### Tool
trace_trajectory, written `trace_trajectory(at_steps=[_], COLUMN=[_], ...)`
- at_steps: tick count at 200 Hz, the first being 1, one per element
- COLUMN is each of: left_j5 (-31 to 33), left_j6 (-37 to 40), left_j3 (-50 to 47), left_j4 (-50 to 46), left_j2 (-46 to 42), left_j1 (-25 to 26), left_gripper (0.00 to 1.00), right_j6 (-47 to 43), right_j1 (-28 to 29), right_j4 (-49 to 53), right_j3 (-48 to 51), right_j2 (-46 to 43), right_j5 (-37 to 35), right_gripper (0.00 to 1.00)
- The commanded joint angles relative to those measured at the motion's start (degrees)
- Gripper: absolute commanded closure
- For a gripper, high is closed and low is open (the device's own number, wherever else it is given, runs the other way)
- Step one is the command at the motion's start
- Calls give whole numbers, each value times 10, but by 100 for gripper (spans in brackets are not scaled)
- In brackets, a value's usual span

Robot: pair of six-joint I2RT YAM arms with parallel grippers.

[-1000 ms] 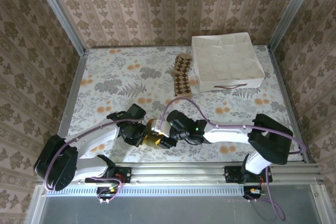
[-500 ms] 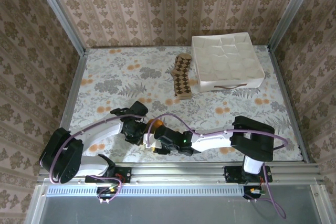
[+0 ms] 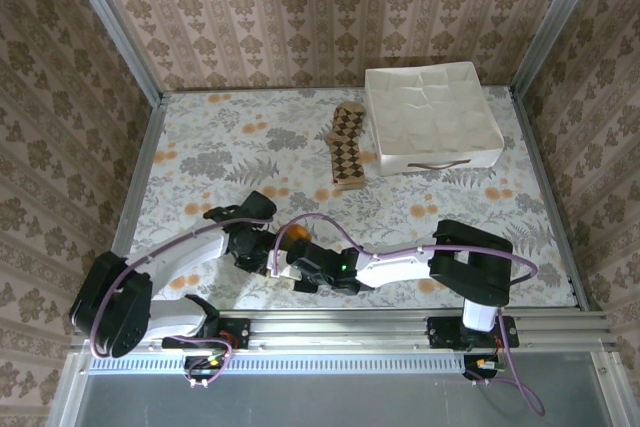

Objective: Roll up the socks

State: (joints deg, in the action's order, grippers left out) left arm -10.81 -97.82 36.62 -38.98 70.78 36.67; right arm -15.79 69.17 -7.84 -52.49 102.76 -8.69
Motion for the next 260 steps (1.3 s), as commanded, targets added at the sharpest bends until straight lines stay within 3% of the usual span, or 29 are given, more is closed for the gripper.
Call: trace_trajectory(at_steps=[1,18,38,72,109,185,260], left_j5=[29,34,36,24,27,23,18], left_j6=[32,56,87,129,139,129,139], left_j3=[-4,-8,-9,-5,-8,-32,-40], left_j4=[-51,-39,-29,-7,10,71,163], left_j2=[-56,-98,-131,-150,-149,-110,-17], left_j1=[-18,-32,-43,-36,-13,15,23], left_gripper=[43,33,31,34,44,52,46], right_j6=[53,70,91,129,159,191,218], right_j1=[-29,-43,-66,-116,-167,-224,-256], right_j4=[67,76,71,58,51,64,77], right_j3=[31,40,52,67,73,65,39], right_j2=[28,32,37,45,64,93,125], right_j5=[38,88,147,235,323,367,414], right_gripper=[100,100,100,100,100,100,100])
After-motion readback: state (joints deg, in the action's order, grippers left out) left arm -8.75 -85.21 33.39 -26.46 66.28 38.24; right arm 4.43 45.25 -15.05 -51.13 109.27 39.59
